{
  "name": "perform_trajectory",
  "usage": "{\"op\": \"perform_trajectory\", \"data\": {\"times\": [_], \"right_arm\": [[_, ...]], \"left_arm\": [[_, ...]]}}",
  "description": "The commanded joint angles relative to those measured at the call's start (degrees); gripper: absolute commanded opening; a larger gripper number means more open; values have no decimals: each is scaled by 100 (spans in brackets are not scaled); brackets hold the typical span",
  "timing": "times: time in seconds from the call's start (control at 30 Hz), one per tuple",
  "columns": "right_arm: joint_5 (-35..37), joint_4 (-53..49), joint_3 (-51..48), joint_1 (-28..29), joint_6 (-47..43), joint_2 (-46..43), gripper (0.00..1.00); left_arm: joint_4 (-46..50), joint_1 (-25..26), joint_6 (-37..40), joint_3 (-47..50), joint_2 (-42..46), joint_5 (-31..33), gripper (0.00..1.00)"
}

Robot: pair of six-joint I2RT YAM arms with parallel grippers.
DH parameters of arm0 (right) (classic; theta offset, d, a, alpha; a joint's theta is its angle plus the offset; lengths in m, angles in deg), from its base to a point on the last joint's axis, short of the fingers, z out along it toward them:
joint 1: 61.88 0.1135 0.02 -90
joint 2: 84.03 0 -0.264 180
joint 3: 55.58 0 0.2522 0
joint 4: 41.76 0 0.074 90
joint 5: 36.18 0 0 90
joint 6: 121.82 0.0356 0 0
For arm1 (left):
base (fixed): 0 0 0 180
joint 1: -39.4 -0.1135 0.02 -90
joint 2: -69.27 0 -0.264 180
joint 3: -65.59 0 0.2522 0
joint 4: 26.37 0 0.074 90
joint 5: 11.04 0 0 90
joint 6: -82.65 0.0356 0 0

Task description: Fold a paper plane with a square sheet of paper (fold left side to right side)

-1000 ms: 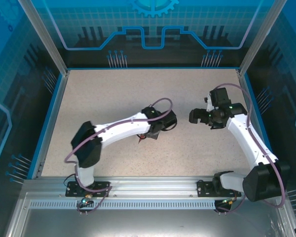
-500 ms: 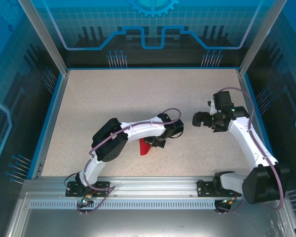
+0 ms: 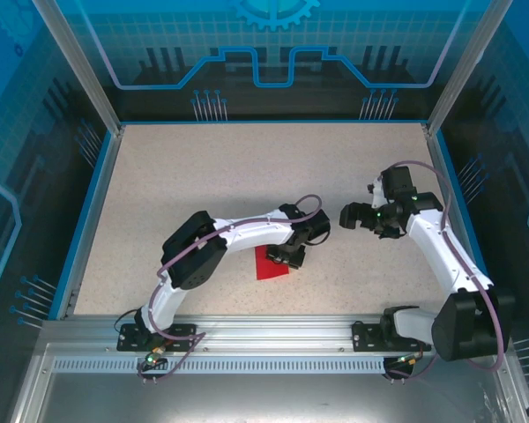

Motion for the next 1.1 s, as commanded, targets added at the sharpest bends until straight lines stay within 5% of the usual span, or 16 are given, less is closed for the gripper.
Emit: {"op": "perform_trajectory", "data": {"times": [0.0,0.23,0.53,1.07], "right_arm": [[-437,193,-143,12,74,116,99],[-1208,887,-292,388,381,404,96],[-1631,1795,349,1752,857,1883,60],[-1191,1578,2381,2600,817,4409,47]], "left_arm": [[-506,-119,185,246,661,-571,53],[-1685,-590,3,1366,1977,-1073,62],[-3347,-1859,-853,3558,3308,-2019,67],[-4233,-2180,-1130,4543,2919,-2673,69]]}}
